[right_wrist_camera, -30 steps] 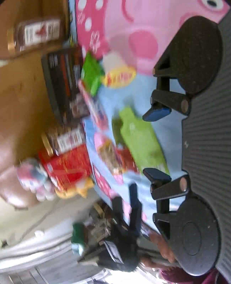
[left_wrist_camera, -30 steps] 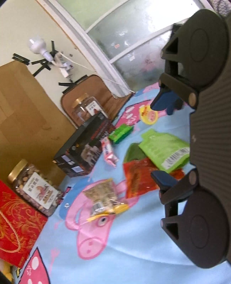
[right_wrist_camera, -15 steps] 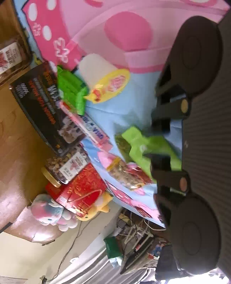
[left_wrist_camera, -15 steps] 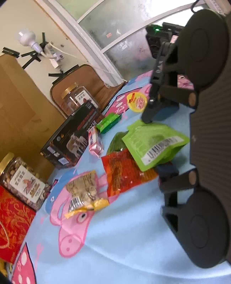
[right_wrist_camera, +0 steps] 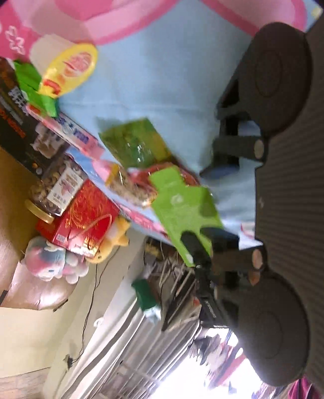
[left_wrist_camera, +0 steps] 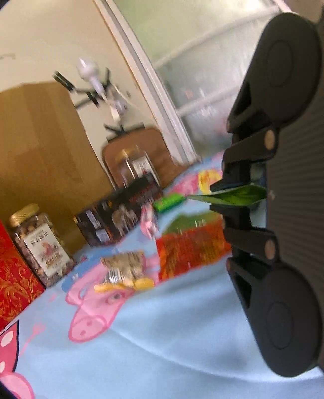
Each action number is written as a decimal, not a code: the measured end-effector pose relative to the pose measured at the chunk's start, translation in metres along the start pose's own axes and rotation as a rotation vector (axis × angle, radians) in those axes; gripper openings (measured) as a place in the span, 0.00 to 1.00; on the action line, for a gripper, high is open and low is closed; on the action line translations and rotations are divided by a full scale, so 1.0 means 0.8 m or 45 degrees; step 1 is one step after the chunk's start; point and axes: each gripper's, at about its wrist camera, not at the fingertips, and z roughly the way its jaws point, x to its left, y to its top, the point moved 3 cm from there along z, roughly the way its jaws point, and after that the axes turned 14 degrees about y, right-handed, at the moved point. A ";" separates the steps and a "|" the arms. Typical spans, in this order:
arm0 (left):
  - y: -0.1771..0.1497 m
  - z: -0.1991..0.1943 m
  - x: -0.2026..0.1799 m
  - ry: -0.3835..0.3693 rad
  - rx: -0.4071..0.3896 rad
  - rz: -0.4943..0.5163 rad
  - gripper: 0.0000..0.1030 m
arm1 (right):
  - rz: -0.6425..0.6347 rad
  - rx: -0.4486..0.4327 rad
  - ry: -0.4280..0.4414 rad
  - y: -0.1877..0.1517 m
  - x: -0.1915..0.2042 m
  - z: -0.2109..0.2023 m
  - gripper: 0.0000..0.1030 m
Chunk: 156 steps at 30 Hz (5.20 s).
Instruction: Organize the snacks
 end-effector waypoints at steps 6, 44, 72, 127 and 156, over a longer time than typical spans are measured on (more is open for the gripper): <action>-0.002 0.000 -0.025 -0.048 0.014 0.074 0.12 | 0.160 -0.052 0.182 0.012 0.007 0.010 0.31; 0.111 0.117 -0.152 0.658 -0.470 0.776 0.90 | -0.595 -0.331 -0.482 0.161 0.044 -0.015 0.43; 0.023 -0.035 -0.008 0.860 -0.514 0.420 0.87 | -0.840 0.073 -0.524 0.041 0.066 0.106 0.73; 0.202 0.261 -0.182 0.382 -0.214 0.520 0.37 | -1.121 -0.012 -0.919 0.253 0.026 0.073 0.50; -0.040 0.155 -0.130 0.690 -0.203 0.770 0.43 | -0.539 -0.489 -0.709 0.018 0.015 -0.105 0.63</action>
